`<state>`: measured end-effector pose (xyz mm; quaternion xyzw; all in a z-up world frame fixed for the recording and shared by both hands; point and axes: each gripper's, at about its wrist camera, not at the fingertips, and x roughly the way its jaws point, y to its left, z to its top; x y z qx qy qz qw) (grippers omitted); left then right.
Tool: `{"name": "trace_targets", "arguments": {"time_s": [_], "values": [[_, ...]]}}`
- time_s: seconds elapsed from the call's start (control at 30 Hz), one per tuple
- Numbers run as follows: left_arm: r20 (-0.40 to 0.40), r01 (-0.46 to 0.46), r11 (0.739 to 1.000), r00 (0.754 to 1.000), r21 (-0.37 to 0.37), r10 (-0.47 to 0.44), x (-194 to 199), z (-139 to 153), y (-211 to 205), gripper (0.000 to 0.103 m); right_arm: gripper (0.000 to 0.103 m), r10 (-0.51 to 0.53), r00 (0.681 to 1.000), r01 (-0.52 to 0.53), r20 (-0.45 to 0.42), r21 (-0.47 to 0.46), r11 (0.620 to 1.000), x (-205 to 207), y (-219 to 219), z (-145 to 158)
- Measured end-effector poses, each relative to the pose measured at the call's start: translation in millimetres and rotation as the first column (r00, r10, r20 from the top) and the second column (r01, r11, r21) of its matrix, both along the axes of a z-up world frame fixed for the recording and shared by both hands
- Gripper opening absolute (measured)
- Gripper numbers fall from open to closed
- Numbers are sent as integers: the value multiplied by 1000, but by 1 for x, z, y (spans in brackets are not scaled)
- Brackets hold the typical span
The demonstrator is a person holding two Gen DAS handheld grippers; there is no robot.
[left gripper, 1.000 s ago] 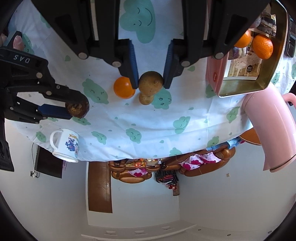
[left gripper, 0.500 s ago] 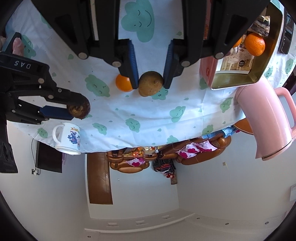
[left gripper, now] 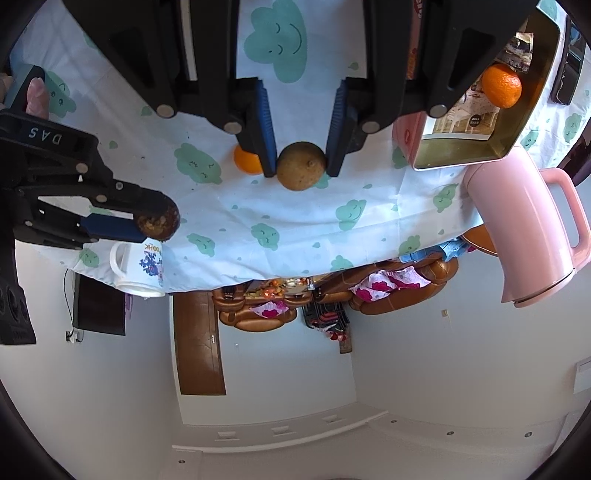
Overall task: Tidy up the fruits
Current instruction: 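Close the left tool on the small brown fruit while the right tool lifts the taro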
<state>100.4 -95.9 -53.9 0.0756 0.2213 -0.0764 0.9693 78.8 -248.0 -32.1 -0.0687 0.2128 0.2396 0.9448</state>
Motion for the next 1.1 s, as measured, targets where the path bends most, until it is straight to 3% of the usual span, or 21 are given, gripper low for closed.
{"name": "trace_targets", "arguments": {"time_s": [1.1], "values": [[101, -16, 1000, 995, -19, 18, -24, 7, 5, 28, 40, 4, 984, 4, 181, -44, 999, -32, 9, 9]]}}
